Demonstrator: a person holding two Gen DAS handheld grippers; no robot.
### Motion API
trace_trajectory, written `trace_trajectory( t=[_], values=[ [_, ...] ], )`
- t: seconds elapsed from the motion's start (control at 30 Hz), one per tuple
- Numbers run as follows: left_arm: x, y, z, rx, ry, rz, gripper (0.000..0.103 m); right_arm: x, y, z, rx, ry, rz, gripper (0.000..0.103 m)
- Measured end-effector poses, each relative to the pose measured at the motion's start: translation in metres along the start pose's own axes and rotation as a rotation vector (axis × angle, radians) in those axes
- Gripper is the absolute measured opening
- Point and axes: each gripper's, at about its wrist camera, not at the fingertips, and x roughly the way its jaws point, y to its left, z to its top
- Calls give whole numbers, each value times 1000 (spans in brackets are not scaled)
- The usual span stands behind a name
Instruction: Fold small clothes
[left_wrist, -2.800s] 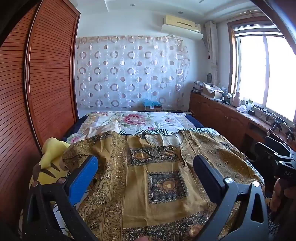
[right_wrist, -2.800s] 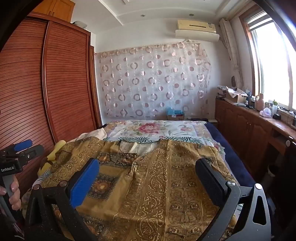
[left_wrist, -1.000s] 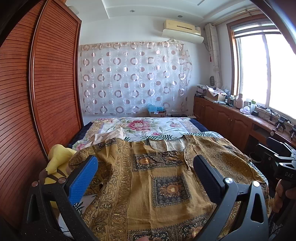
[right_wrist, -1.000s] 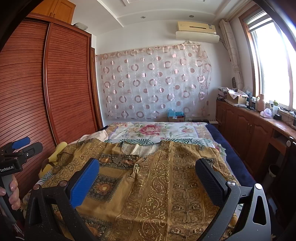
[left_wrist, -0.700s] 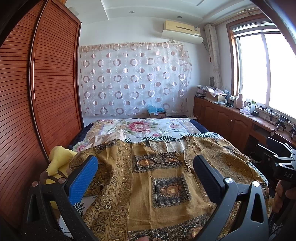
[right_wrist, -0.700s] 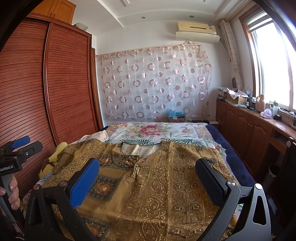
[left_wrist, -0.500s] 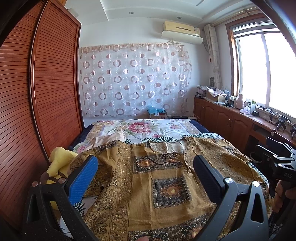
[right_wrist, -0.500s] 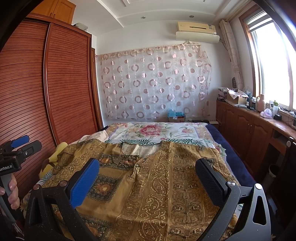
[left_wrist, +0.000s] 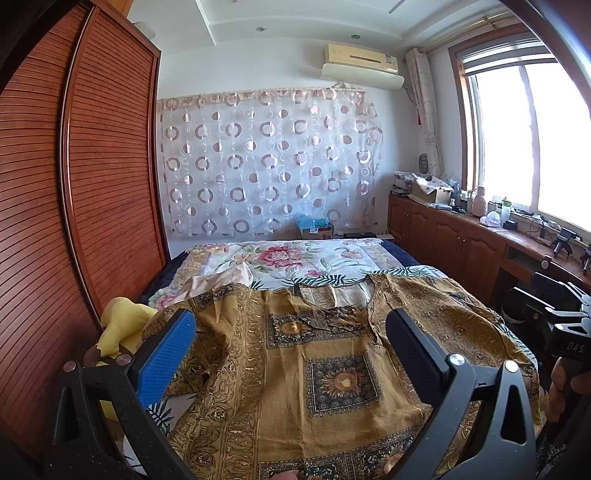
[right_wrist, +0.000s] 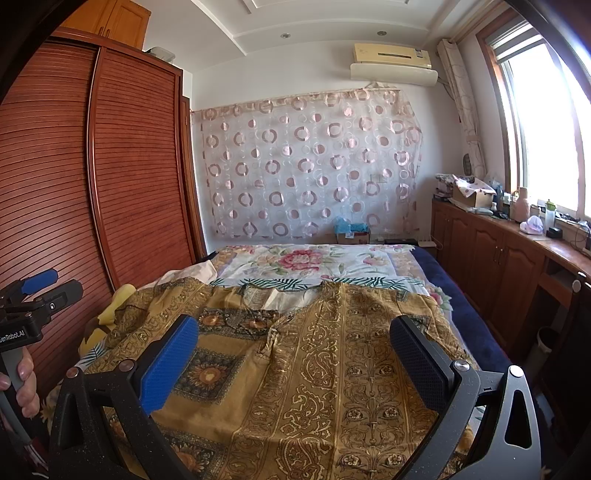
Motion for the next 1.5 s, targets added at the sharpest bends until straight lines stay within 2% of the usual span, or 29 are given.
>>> trace_trajectory(
  t=[0.33, 0.63, 0.83, 1.13, 1.33, 1.5],
  values=[
    [1, -5, -7, 4, 1, 3, 103, 2, 0, -1, 1, 5, 4, 103],
    [26, 8, -29, 1, 57, 43, 103, 20, 3, -8, -18, 8, 17, 103],
    [44, 32, -46, -12, 93, 76, 103, 47, 9, -17, -51, 35, 30, 103],
    [65, 77, -64, -28, 168, 92, 103, 98, 22, -26, -96, 122, 106, 103],
    [84, 116, -76, -67, 248, 79, 103, 124, 26, -29, -129, 194, 140, 103],
    [103, 141, -85, -104, 321, 80, 89, 133, 21, -21, -150, 245, 151, 103]
  ],
)
